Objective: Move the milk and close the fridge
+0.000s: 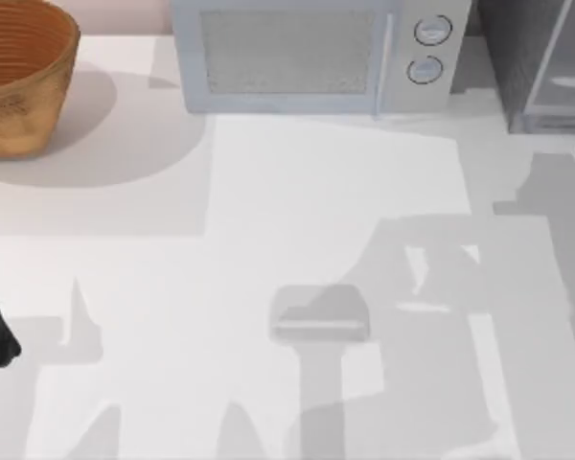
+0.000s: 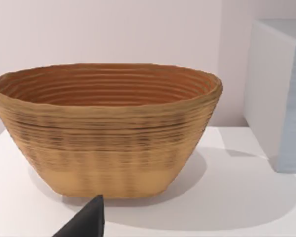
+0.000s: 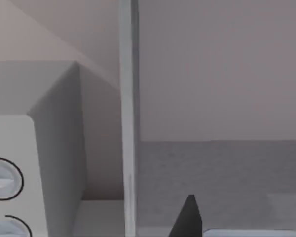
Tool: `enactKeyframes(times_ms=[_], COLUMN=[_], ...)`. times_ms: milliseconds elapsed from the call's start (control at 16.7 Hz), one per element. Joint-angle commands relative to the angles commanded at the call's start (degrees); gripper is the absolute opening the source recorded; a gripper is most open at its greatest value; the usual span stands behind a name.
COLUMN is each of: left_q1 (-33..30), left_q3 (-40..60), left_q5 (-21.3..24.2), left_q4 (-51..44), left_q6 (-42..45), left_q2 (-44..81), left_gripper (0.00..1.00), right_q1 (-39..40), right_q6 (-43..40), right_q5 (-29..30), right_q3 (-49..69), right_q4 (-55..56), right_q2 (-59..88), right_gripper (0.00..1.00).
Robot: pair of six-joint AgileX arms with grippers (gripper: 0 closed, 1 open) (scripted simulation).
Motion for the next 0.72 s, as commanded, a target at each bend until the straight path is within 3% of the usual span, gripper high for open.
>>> enactKeyframes(times_ms=[180, 480, 720], left_q1=[0.0, 0.0, 0.0], left_q3=[0.0, 0.0, 0.0], left_q5=[0.0, 0.0, 0.0], left_q4=[0.0, 0.0, 0.0], left_q6=[0.0, 0.0, 0.0], left_q2=[0.0, 0.0, 0.0], left_gripper=[1.0, 1.0, 1.0], right_q1=[-2.6, -2.5, -4.9], right_q6=[0.0, 0.1, -0.1], right_q5=[-3.1, -3.0, -5.5], right_q3=[-2.7, -2.4, 3.5], right_q4=[-2.0, -1.8, -2.2], right_q2=[-3.0, -2.6, 3.7], right_gripper=[0.0, 0.0, 0.0])
